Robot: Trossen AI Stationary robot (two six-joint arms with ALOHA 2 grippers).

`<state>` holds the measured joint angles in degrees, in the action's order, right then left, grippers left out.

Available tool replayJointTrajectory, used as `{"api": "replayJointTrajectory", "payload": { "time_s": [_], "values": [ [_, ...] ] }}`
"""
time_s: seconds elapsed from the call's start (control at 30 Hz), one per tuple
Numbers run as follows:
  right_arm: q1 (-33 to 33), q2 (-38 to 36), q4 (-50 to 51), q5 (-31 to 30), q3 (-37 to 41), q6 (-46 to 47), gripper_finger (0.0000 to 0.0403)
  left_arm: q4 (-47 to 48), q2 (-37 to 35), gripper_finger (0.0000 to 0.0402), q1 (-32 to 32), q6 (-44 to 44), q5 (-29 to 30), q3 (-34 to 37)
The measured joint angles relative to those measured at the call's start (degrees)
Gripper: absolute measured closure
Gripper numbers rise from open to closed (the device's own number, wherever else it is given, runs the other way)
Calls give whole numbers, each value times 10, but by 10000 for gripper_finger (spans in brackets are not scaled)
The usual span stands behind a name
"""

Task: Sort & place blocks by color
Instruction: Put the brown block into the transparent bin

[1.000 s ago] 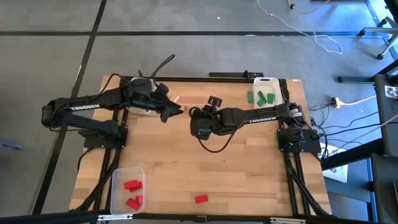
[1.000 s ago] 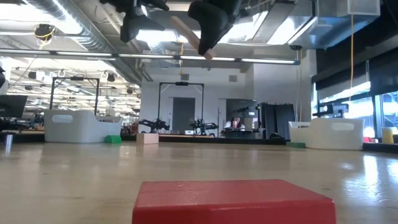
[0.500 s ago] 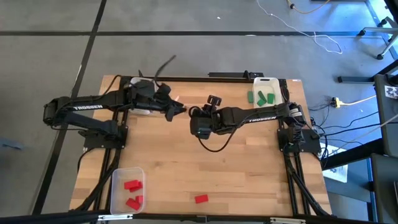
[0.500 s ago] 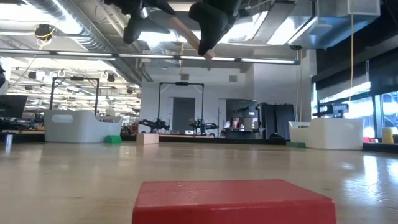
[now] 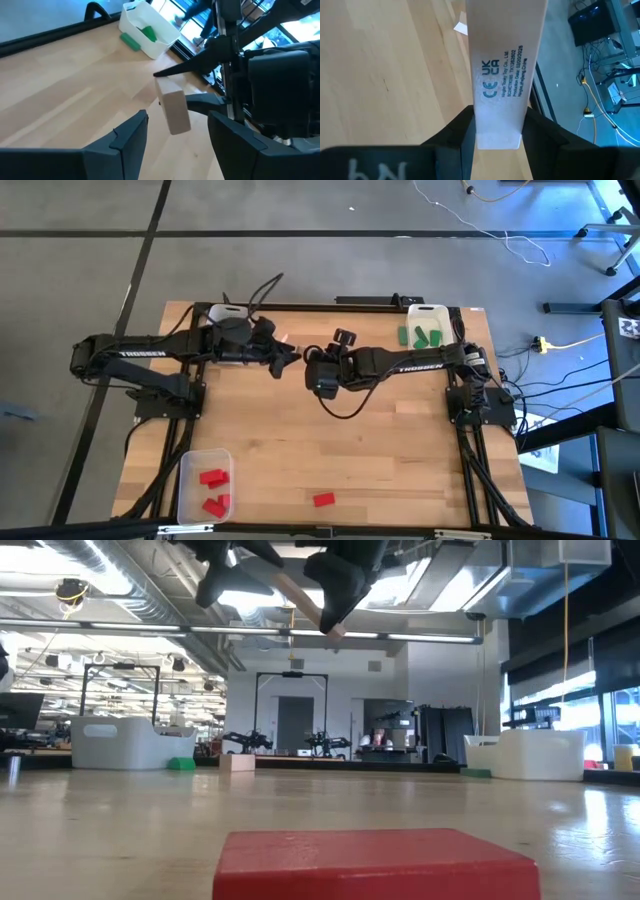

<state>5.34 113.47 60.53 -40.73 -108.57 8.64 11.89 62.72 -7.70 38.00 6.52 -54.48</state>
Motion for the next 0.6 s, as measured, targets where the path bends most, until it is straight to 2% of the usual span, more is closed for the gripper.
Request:
{"api": "replayJointTrajectory", "payload": {
  "time_s": [0.3,0.6],
  "values": [
    [1,0,-8,3,0,-2,275,0,0,202,15,9,44,0],
    [1,0,-17,3,0,-2,275,-2,8,202,15,24,52,0]
  ]
}}
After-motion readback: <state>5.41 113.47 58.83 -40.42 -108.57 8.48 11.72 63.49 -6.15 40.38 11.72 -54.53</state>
